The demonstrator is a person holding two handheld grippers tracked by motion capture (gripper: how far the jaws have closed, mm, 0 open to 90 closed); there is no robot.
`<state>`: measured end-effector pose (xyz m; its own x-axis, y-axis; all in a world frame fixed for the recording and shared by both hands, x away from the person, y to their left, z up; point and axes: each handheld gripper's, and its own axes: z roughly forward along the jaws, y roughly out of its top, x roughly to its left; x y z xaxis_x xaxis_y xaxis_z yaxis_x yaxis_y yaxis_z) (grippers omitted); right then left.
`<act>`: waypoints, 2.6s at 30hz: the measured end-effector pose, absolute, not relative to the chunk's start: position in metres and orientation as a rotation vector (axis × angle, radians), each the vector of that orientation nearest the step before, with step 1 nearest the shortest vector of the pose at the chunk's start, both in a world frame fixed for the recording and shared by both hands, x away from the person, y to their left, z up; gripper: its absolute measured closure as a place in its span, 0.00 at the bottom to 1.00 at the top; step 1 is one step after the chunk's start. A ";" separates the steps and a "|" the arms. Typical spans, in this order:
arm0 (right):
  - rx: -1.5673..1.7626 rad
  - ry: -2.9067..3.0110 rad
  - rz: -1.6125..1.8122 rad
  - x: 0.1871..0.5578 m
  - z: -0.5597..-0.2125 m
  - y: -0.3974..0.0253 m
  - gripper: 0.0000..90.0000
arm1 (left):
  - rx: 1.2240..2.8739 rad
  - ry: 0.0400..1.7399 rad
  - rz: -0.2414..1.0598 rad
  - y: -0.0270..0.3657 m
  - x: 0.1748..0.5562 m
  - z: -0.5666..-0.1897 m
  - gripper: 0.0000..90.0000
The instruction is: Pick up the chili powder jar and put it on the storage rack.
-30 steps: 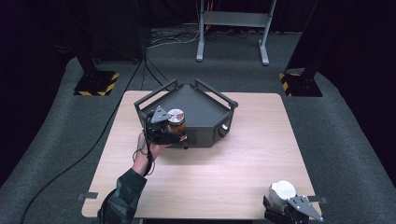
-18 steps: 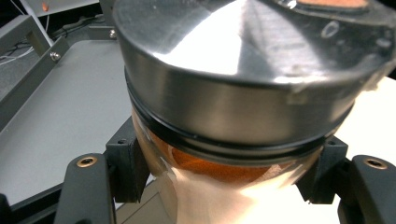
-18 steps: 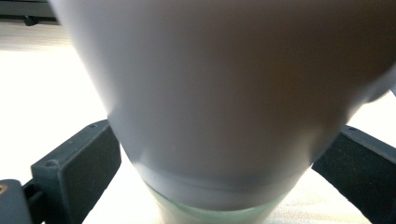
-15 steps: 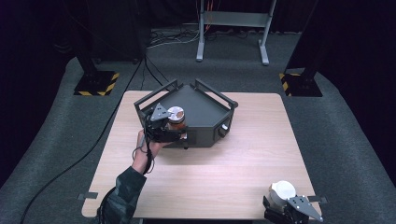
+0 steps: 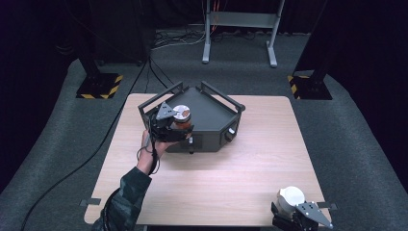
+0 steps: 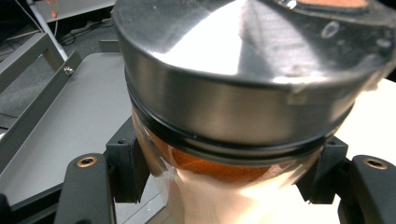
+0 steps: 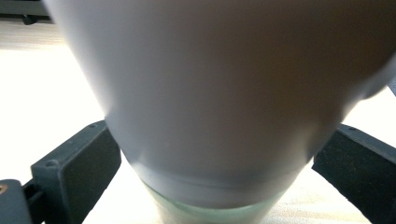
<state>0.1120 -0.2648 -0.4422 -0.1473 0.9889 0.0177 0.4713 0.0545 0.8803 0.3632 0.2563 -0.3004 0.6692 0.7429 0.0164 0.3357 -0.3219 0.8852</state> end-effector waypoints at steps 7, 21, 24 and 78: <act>1.474 1.695 1.029 0.112 -0.442 -0.265 0.00 | 1.919 0.863 0.543 0.258 0.368 -0.299 0.35; 1.470 1.695 1.026 0.112 -0.441 -0.265 0.00 | 1.927 0.890 0.564 0.255 0.383 -0.295 0.35; 1.471 1.694 1.026 0.112 -0.441 -0.265 0.00 | 1.927 0.895 0.564 0.255 0.385 -0.294 0.35; 1.471 1.695 1.028 0.112 -0.441 -0.265 0.00 | 1.952 0.976 0.512 0.249 0.420 -0.314 0.35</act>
<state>0.1119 -0.2650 -0.4409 -0.1489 0.9887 0.0143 0.4693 0.0579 0.8812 0.4205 0.2490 -0.3143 0.6082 0.7936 -0.0181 0.4357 -0.3147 0.8433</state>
